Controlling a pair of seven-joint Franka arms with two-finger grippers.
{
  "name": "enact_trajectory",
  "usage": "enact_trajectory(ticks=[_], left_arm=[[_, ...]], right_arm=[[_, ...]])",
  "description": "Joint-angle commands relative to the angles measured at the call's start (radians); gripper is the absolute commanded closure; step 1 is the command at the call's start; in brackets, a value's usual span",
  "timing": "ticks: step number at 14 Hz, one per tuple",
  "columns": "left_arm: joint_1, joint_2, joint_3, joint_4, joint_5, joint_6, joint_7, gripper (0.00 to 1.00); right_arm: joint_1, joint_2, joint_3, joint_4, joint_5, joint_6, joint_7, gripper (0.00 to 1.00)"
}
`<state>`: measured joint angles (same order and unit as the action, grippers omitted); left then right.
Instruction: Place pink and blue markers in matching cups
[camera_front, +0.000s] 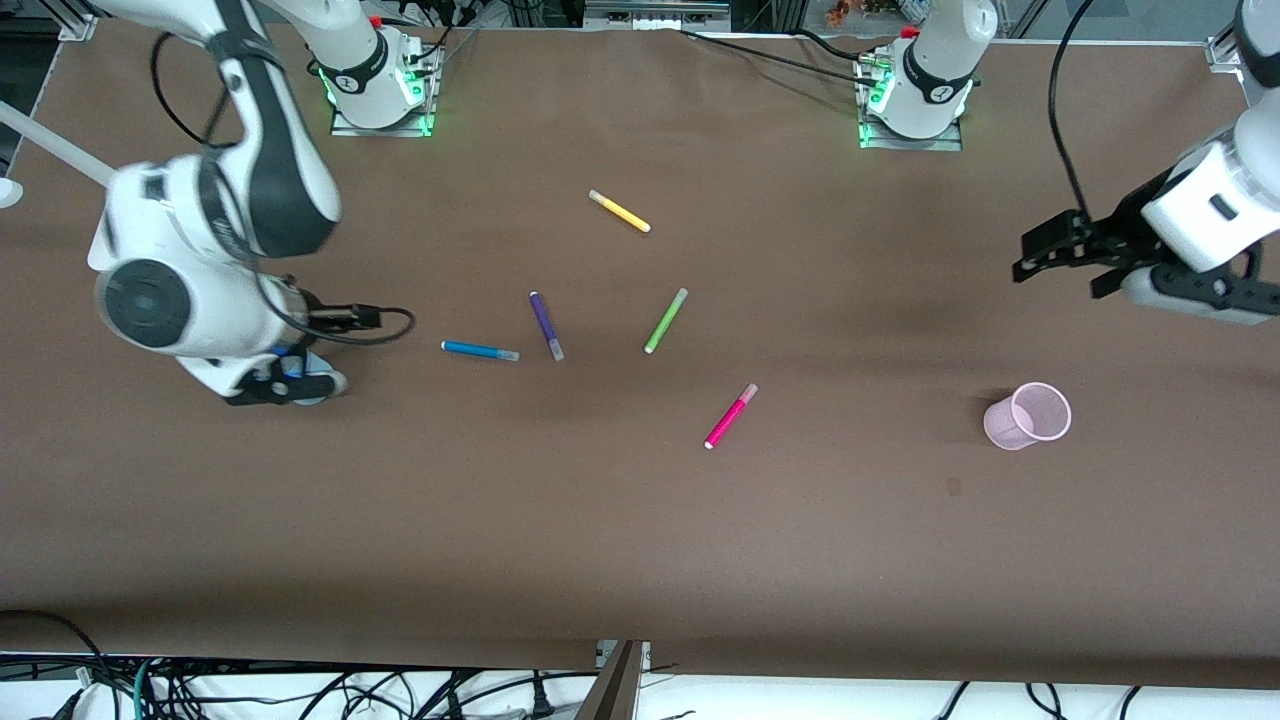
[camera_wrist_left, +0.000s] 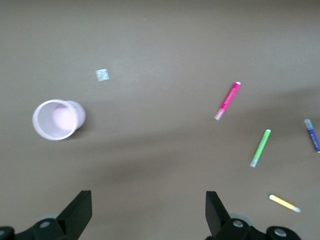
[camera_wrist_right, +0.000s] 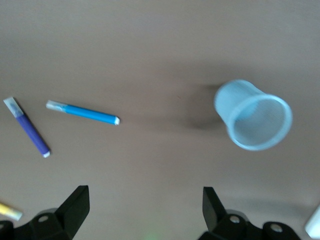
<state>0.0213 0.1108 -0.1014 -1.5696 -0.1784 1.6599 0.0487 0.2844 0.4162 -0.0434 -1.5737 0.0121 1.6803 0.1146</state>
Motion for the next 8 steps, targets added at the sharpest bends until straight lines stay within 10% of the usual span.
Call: enact_trajectory(ticks=[1, 8], left_arm=[[-0.084, 0.139, -0.014, 0.073, -0.016, 0.088, -0.010, 0.00], [-0.335, 0.449, -0.014, 0.060, 0.101, 0.426, -0.067, 0.00]], right_arm=[[0.051, 0.024, -0.007, -0.019, 0.003, 0.062, 0.049, 0.00], [0.191, 0.130, -0.007, -0.078, -0.014, 0.255, -0.221, 0.00]])
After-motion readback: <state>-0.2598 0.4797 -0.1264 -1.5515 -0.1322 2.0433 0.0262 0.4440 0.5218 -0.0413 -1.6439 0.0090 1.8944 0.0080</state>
